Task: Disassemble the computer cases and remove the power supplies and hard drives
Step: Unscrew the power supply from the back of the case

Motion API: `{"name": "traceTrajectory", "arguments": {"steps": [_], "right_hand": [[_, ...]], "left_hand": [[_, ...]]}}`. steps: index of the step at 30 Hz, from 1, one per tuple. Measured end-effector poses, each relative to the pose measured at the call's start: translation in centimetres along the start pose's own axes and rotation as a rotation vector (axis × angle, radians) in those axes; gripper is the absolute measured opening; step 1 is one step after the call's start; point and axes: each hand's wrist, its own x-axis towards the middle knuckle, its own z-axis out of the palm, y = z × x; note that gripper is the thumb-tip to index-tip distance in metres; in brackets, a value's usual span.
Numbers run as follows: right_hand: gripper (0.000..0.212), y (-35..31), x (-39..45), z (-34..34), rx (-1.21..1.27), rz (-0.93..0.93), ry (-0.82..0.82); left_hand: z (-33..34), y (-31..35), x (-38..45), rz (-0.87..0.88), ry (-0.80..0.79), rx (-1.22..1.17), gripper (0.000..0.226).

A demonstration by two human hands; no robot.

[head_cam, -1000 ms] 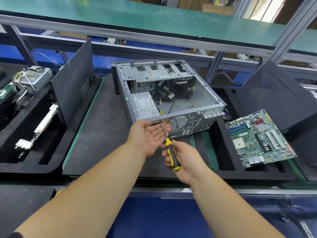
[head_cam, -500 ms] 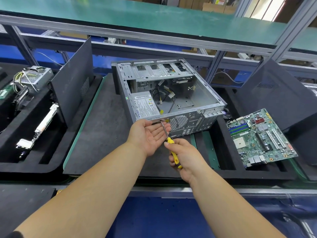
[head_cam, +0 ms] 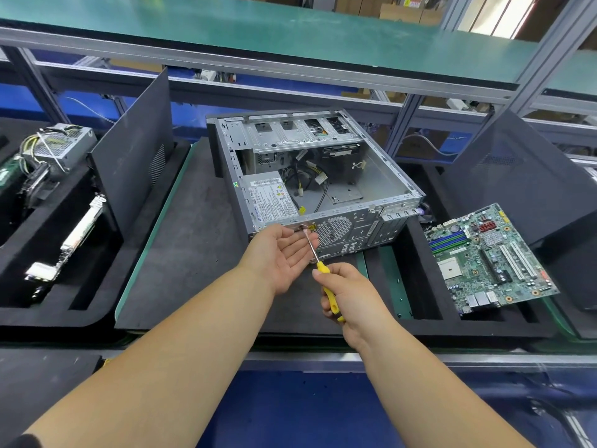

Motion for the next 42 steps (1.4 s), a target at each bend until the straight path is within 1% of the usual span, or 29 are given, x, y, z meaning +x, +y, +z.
{"name": "traceTrajectory", "arguments": {"steps": [4, 6, 10, 14, 21, 25, 28, 30, 31, 35, 37, 42], "right_hand": [[0.01, -0.5, 0.2, -0.1, -0.082, -0.095, 0.014], [0.01, -0.8, 0.2, -0.1, -0.101, -0.112, 0.006], [0.013, -0.5, 0.1, -0.4, -0.146, -0.101, -0.004], [0.013, 0.1, 0.1, -0.8, -0.16, -0.083, -0.014], [0.011, 0.5, 0.3, -2.3, -0.189, -0.075, -0.034], [0.011, 0.6, 0.3, -4.0, -0.182, -0.065, -0.039], [0.011, 0.6, 0.4, -6.4, -0.154, -0.065, -0.01], [0.011, 0.6, 0.6, -8.3, -0.11, -0.073, 0.024], [0.012, 0.6, 0.7, -9.4, -0.089, -0.076, 0.046], [0.018, 0.4, 1.3, -13.8, -0.007, -0.064, 0.149], [0.019, 0.4, 1.5, -15.8, -0.003, -0.063, 0.18], [0.018, 0.6, 2.2, -19.8, 0.005, -0.048, 0.222]], "left_hand": [[0.4, -0.2, 0.3, 0.006, 0.04, -0.004, 0.026], [0.5, -0.2, 0.4, 0.009, 0.043, -0.008, 0.025], [0.7, -0.3, 0.3, 0.012, 0.053, -0.021, 0.028], [0.8, -0.3, 0.2, 0.016, 0.061, -0.015, 0.027], [1.1, -1.6, 0.6, 0.107, 0.104, 0.124, 0.012], [2.0, -2.7, 1.1, 0.113, 0.123, 0.119, 0.006], [3.3, -4.1, 1.7, 0.111, 0.146, 0.126, 0.003], [4.3, -5.6, 2.3, 0.132, 0.157, 0.217, 0.002], [4.7, -6.5, 2.7, 0.156, 0.15, 0.303, 0.002], [6.4, -10.8, 4.7, 0.287, 0.034, 0.78, 0.011], [7.2, -12.6, 5.8, 0.343, 0.017, 0.951, 0.013], [9.6, -14.9, 8.3, 0.454, 0.06, 1.168, 0.014]]}}
